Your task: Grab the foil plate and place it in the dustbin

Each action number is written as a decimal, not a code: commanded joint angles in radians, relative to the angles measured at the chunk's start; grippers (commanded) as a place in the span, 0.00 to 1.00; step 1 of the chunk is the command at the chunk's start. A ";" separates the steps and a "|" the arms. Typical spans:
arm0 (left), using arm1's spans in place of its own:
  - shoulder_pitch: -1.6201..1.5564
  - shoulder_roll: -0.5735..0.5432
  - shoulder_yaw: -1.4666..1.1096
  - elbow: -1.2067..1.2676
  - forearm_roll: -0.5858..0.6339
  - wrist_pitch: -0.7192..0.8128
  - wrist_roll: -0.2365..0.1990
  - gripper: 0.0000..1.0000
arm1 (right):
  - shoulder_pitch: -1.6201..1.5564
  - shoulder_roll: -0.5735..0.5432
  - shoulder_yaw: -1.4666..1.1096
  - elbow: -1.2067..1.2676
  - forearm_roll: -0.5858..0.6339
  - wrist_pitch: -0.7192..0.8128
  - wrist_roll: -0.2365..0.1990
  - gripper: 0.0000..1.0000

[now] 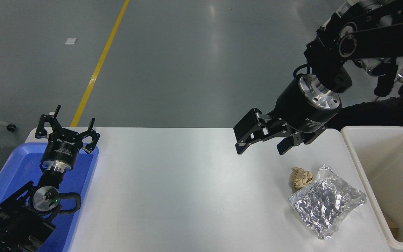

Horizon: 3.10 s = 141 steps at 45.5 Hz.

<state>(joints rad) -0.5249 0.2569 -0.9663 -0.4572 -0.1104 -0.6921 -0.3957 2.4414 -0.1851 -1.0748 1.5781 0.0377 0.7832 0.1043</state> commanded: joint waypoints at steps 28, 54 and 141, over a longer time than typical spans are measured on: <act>0.002 -0.002 -0.006 0.000 -0.002 -0.001 -0.005 1.00 | -0.064 -0.002 -0.023 -0.016 -0.028 -0.027 -0.008 1.00; 0.000 -0.001 -0.003 0.000 -0.002 -0.001 -0.005 1.00 | -0.692 -0.628 -0.027 -0.345 -0.378 -0.124 -0.009 1.00; -0.001 -0.001 0.003 -0.001 0.000 -0.003 -0.002 1.00 | -1.454 -0.367 0.368 -0.905 -0.398 -0.334 -0.038 0.00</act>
<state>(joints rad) -0.5262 0.2562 -0.9649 -0.4581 -0.1104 -0.6949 -0.3973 0.9514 -0.5308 -0.6829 0.6604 -0.3596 0.4533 0.0648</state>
